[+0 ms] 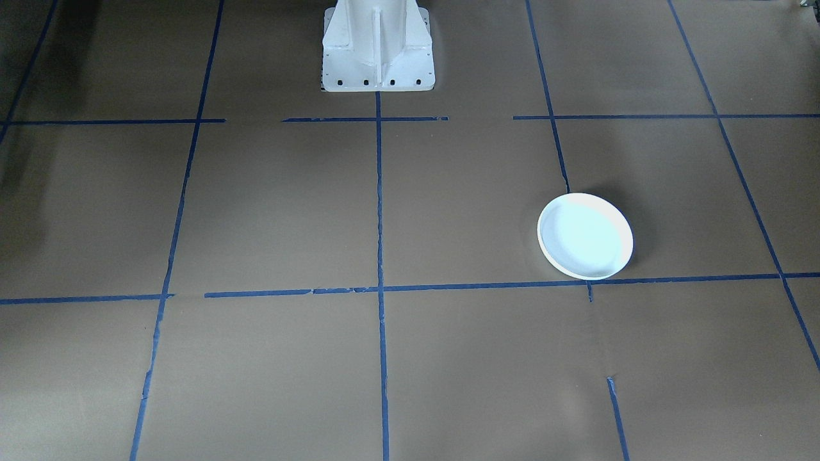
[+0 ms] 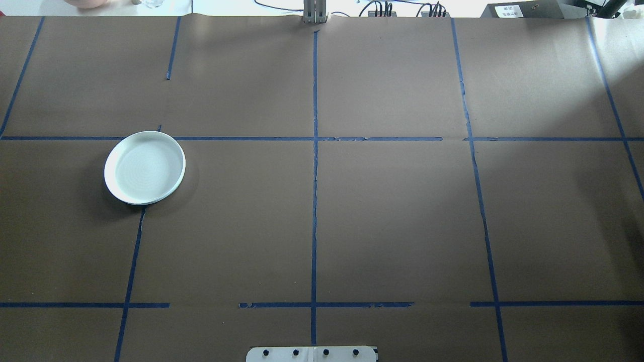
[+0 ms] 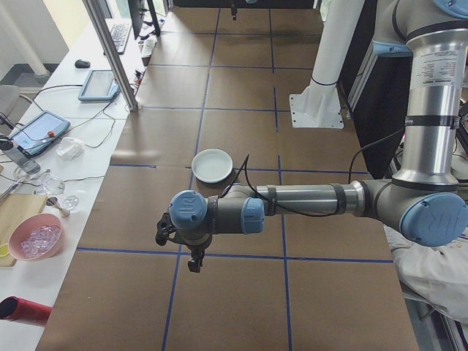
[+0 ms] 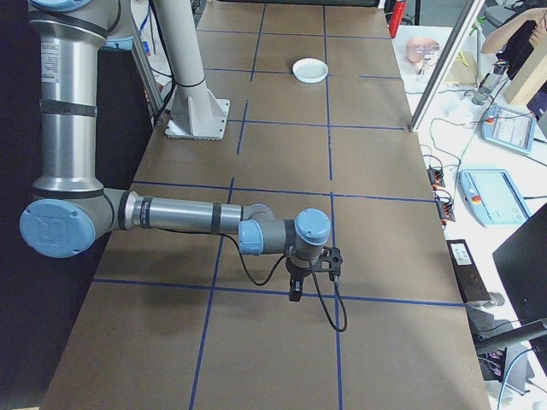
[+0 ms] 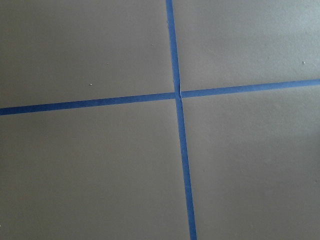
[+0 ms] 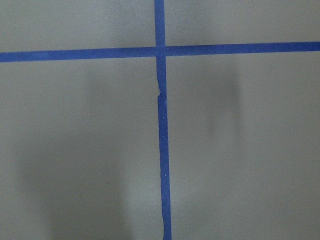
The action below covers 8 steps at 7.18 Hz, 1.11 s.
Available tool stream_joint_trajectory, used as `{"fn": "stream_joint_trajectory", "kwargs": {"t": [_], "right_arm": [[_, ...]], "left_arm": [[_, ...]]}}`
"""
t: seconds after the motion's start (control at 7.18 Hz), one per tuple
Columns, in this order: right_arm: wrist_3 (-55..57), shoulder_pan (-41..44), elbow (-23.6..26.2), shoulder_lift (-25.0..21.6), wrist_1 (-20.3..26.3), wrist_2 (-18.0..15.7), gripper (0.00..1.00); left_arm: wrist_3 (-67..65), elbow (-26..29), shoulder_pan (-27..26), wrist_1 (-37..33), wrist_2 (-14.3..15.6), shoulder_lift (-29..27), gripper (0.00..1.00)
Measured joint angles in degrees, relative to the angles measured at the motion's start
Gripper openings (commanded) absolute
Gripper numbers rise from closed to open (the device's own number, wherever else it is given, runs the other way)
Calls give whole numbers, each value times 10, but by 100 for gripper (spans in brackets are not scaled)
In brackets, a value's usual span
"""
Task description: Stack plate in center
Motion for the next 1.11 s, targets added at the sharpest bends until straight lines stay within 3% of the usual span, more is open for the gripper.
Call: {"fn": "stream_joint_trajectory", "kwargs": {"t": [1.11], "right_arm": [[0,0,0,0,0,0,100]], "left_arm": [[0,-1,-41,0,29,15,100]]}}
